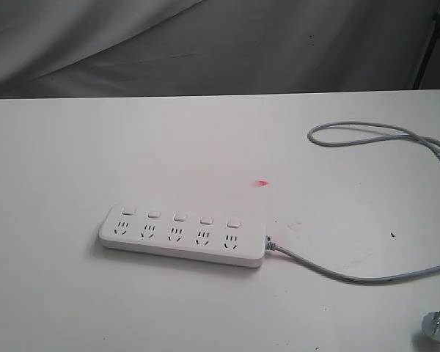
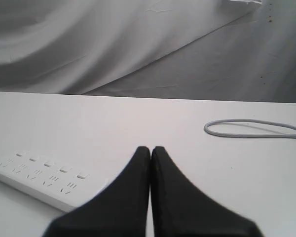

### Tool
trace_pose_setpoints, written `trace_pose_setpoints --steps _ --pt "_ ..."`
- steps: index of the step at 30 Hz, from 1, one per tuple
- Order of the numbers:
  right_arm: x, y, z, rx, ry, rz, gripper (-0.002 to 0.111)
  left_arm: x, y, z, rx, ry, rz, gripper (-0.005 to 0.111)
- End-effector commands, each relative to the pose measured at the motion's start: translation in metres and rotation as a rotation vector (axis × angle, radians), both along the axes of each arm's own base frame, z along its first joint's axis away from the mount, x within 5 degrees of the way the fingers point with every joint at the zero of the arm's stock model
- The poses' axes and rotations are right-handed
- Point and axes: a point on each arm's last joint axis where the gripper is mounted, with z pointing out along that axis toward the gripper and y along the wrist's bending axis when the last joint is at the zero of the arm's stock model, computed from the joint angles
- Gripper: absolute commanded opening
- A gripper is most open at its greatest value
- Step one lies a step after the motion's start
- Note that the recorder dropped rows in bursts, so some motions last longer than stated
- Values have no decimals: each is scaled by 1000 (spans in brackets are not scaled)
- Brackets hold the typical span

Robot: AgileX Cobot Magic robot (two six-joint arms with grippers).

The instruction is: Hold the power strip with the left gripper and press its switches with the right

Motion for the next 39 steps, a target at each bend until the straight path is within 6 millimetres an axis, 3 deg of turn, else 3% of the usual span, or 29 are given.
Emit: trace_pose_setpoints --steps 1,16,22,28,32,39 --pt "0 0 -1 -13 -5 -2 0 0 0 -1 -1 -2 3 1" --pt "0 0 -1 -13 -5 -2 0 0 0 -1 -1 0 2 1" --pt "0 0 -1 -13 -5 -2 0 10 -1 1 -16 13 -12 1" --pt "0 0 -1 -13 -5 -2 0 35 -1 46 -17 65 -15 1" --pt "0 0 -1 -13 -5 -2 0 50 -2 74 -16 -12 -30 1" --pt "0 0 -1 -13 -4 -2 0 55 -5 95 -10 -203 -66 1"
